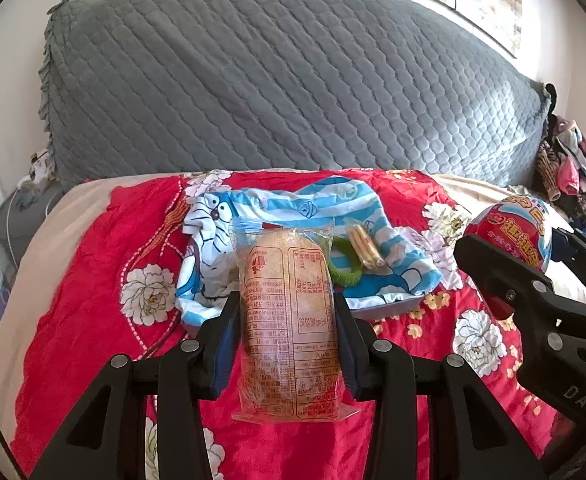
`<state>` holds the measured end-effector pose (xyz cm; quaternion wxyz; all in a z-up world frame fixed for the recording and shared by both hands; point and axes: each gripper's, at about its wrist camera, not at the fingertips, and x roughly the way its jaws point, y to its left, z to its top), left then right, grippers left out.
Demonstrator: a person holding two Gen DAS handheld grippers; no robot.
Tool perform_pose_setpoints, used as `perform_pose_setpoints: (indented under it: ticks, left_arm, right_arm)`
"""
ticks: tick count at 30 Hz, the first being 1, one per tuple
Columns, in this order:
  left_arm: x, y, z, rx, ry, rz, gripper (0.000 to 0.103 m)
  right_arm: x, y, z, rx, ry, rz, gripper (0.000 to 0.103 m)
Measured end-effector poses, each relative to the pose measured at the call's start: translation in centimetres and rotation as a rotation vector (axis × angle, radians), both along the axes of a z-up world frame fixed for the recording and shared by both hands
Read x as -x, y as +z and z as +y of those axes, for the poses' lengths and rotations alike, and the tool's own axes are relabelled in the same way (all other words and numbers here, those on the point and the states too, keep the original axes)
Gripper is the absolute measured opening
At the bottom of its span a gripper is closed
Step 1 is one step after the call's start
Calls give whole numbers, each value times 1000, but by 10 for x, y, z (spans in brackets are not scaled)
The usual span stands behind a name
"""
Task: Organize objects
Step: 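Lift the bread snack with the left tool while the right tool lifts the egg toward the tray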
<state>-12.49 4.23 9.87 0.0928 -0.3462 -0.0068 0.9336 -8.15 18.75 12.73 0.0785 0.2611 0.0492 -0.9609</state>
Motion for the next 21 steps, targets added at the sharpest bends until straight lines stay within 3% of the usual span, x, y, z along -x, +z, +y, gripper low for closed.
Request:
perform_pose_setpoints:
  ticks: [21]
  left_arm:
    - [28,-14,7,24,15,-4,44]
  right_arm:
    - [43,-7,11,-7,-47,48,62]
